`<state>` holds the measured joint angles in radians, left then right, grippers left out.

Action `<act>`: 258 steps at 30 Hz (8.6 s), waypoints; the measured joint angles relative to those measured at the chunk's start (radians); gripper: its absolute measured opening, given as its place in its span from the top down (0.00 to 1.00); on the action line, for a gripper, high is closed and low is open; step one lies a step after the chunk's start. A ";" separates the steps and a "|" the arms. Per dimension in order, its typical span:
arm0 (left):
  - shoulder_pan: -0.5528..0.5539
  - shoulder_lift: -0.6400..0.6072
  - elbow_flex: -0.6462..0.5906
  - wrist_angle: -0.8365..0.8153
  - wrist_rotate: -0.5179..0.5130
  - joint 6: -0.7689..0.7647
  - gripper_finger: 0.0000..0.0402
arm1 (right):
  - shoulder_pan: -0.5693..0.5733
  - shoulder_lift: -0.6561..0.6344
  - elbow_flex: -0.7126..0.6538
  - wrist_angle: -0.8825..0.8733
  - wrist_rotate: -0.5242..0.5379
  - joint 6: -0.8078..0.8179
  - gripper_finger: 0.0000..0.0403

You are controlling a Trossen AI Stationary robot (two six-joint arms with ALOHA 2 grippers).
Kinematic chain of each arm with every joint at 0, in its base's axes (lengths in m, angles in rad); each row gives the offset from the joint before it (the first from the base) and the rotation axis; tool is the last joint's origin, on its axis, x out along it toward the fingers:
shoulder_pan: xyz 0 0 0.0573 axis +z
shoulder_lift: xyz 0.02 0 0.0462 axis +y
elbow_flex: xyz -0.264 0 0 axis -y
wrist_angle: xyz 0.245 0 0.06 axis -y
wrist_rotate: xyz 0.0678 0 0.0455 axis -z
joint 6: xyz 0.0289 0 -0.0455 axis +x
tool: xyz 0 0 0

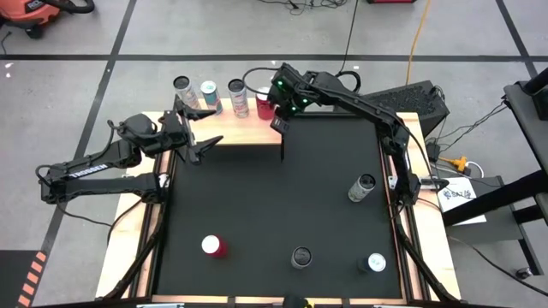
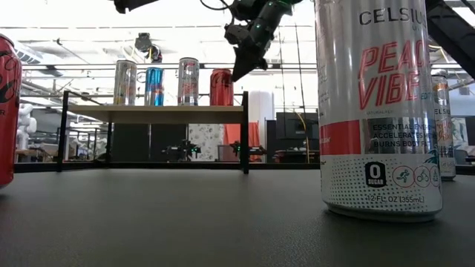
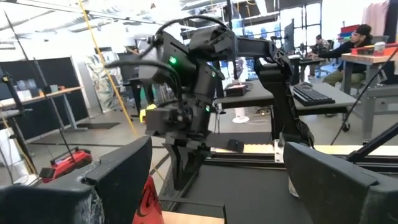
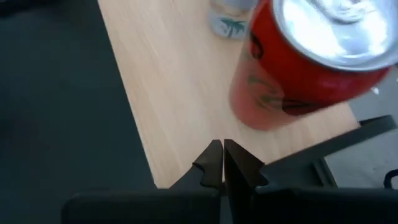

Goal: Place canned beverage on shelf
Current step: Put the white yellow soda can on the shelf aligned with the white yellow soda can

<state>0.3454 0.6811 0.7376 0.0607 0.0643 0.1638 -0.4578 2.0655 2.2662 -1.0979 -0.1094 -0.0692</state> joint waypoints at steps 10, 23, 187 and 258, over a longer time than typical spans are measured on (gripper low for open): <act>-0.001 -0.003 0.000 -0.002 0.021 -0.058 0.09 | 0.037 -0.153 0.000 -0.181 -0.021 0.040 1.00; -0.040 -0.015 0.000 -0.103 0.137 -0.114 0.09 | 0.101 -0.358 0.001 -0.386 -0.018 0.141 1.00; -0.525 0.050 0.023 -0.340 0.106 -0.256 0.09 | 0.708 -0.158 0.000 -0.185 0.183 0.154 0.35; -0.525 0.050 0.023 -0.340 0.106 -0.262 0.09 | 0.646 -0.155 0.000 -0.174 0.316 0.339 0.35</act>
<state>-0.1791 0.7311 0.7601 -0.2794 0.1699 -0.0978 0.1886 1.9102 2.2662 -1.2719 0.2063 0.2698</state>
